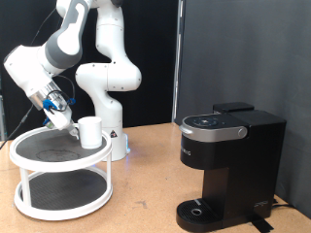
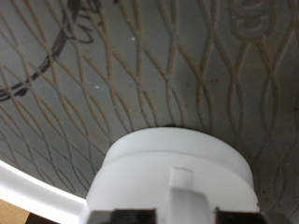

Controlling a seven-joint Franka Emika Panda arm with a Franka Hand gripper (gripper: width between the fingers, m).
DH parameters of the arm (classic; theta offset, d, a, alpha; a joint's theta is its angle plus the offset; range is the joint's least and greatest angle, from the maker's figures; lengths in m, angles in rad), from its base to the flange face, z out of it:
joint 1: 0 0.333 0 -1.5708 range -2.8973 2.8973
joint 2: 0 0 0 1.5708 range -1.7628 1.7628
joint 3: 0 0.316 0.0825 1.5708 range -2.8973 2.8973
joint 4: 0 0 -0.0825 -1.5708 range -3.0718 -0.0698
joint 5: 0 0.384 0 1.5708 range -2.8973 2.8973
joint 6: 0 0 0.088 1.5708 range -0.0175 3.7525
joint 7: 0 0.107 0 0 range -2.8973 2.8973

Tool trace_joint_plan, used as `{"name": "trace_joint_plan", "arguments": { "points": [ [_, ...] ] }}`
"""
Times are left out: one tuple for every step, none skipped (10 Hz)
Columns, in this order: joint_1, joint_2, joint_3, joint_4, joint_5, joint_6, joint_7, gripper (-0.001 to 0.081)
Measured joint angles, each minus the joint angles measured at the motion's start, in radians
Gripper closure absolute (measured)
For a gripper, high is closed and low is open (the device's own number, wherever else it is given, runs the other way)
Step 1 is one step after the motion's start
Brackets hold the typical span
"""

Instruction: Make a cup of coffee with the keurig machine

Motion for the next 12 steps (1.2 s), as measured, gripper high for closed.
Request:
{"name": "trace_joint_plan", "arguments": {
  "points": [
    [0.000,0.000,0.000,-0.004,-0.001,0.004,0.000,0.0783],
    [0.000,0.000,0.000,-0.007,-0.003,0.005,0.000,0.0783],
    [0.000,0.000,0.000,-0.007,-0.003,0.005,0.000,0.0800],
    [-0.001,-0.003,0.000,-0.007,-0.002,0.001,0.001,0.0800],
    [-0.004,-0.013,-0.001,-0.004,0.000,-0.022,0.002,0.0800],
    [-0.010,-0.031,-0.002,0.003,0.001,-0.058,0.012,0.0804],
    [-0.021,-0.056,-0.002,0.011,0.000,-0.095,0.030,0.0804],
    [-0.031,-0.084,-0.001,0.019,-0.003,-0.130,0.054,0.0804],
    [-0.042,-0.112,0.003,0.028,-0.008,-0.162,0.083,0.0804],
    [-0.052,-0.137,0.009,0.035,-0.018,-0.190,0.113,0.0804],
    [-0.060,-0.157,0.015,0.043,-0.047,-0.231,0.136,0.0804],
    [-0.068,-0.168,0.022,0.051,-0.071,-0.262,0.148,0.0804]
  ]
}}
